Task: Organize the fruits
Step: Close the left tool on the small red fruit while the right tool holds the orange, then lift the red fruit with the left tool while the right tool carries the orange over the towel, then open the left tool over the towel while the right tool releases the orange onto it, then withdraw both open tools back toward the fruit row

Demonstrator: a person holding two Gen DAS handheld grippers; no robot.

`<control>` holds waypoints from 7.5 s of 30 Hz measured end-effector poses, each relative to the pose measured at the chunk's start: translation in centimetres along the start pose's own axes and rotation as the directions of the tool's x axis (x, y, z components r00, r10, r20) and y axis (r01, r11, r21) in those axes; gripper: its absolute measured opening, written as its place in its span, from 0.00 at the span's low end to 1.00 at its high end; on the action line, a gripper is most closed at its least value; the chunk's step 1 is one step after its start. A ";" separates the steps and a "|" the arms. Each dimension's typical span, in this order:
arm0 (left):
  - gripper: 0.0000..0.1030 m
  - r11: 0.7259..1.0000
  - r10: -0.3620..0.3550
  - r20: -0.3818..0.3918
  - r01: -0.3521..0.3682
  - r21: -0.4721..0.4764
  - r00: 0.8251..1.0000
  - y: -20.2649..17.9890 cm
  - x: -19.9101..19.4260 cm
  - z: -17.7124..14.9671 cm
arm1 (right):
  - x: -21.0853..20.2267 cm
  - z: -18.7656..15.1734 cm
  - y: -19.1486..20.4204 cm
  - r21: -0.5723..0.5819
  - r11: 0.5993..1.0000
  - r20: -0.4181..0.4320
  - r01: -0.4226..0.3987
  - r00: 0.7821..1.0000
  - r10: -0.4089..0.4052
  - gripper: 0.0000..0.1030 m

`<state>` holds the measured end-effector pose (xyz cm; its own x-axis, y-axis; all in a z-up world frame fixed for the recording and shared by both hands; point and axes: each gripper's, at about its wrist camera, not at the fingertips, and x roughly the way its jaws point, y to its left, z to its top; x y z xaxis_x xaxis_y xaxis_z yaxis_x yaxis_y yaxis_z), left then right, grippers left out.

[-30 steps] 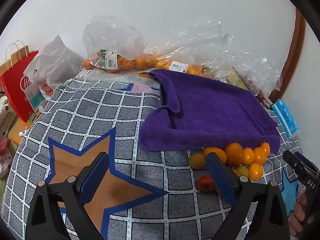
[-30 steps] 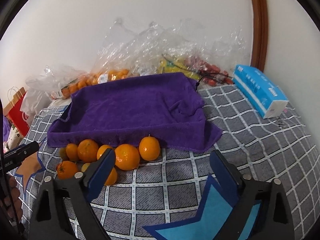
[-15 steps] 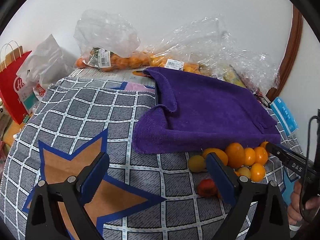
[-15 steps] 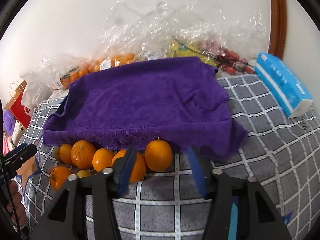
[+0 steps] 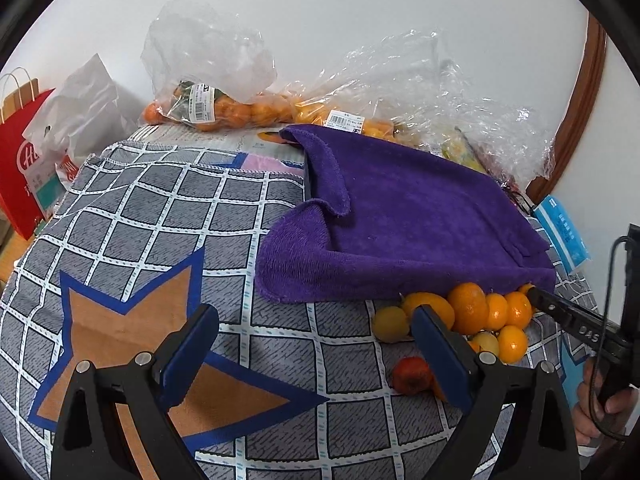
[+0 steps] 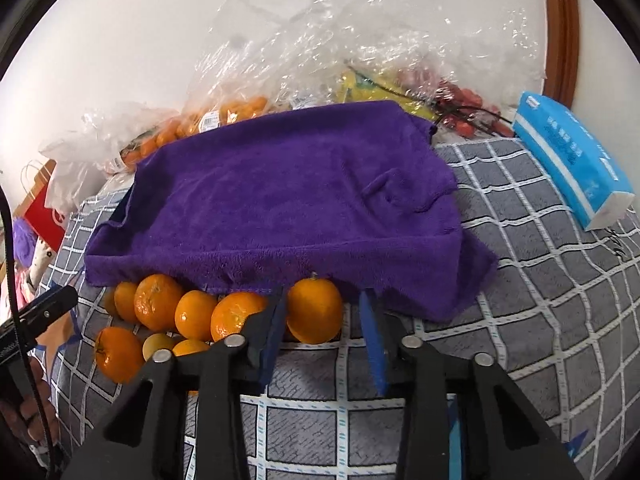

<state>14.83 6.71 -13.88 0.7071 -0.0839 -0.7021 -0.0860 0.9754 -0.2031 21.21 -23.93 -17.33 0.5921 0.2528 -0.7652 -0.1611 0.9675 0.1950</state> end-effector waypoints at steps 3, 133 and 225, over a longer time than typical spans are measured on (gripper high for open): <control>0.94 1.000 -0.002 -0.002 0.002 0.014 1.000 -0.1 -0.3 -0.1 | 0.9 0.0 0.1 -0.005 1.000 -0.025 0.011 1.000 -0.011 0.32; 0.23 0.996 -0.071 -0.053 0.074 0.050 0.996 -5.9 9.6 7.0 | 2.9 7.0 -0.5 -0.106 0.992 0.098 0.064 0.994 -0.054 0.31; 0.50 0.996 -0.092 -0.073 0.093 0.016 0.993 1.2 0.2 -2.6 | -1.9 -1.5 5.0 -0.086 0.996 -0.004 0.020 1.000 -0.020 0.37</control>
<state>13.04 7.30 -16.09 0.6592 -0.1874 -0.7283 -0.0085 0.9665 -0.2564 18.12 -19.62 -15.83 0.5924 0.2334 -0.7711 -0.2166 0.9680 0.1266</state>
